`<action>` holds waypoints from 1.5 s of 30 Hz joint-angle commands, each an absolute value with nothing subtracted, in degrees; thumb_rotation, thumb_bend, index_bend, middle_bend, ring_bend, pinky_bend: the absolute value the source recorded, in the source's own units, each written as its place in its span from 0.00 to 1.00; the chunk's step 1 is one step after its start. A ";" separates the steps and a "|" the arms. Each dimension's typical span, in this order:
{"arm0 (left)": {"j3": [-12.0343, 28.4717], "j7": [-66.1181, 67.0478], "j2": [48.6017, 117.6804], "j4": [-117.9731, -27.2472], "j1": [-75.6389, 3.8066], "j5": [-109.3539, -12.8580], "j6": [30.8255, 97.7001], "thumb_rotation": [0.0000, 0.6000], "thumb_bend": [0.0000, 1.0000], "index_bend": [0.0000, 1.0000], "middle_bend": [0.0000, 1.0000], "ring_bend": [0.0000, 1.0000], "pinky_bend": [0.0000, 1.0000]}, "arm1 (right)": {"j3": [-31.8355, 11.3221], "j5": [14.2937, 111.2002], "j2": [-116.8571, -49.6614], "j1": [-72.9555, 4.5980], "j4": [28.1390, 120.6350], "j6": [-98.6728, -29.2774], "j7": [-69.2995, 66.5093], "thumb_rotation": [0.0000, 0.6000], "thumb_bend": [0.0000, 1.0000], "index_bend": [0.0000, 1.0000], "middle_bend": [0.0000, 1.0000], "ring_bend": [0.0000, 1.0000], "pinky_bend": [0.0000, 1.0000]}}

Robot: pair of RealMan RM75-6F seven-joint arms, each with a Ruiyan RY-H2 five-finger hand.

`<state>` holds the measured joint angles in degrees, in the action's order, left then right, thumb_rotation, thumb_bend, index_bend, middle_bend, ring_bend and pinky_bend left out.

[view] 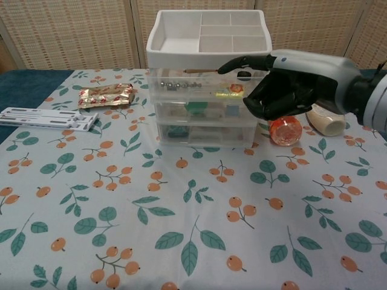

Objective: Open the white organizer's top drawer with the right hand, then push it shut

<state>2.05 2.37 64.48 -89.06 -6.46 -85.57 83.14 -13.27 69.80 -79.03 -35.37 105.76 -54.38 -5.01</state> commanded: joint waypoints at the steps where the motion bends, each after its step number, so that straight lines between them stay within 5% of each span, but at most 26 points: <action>1: 2.03 2.43 64.45 -89.13 -6.44 -85.54 83.13 1.00 0.21 0.07 0.02 0.07 0.08 | -13.94 67.54 -78.63 -35.47 106.03 -56.52 -2.35 1.00 0.60 0.10 0.83 0.94 1.00; 25: 1.91 2.42 64.93 -88.66 -6.79 -84.70 81.90 1.00 0.21 0.07 0.02 0.07 0.08 | -14.47 61.12 -80.99 -38.44 101.76 -53.63 -1.26 1.00 0.60 0.10 0.83 0.94 1.00; 45: 1.87 2.26 65.19 -88.38 -6.64 -84.53 82.05 1.00 0.21 0.11 0.02 0.07 0.08 | -12.50 61.19 -79.47 -38.36 105.15 -52.27 -1.69 1.00 0.60 0.27 0.83 0.94 1.00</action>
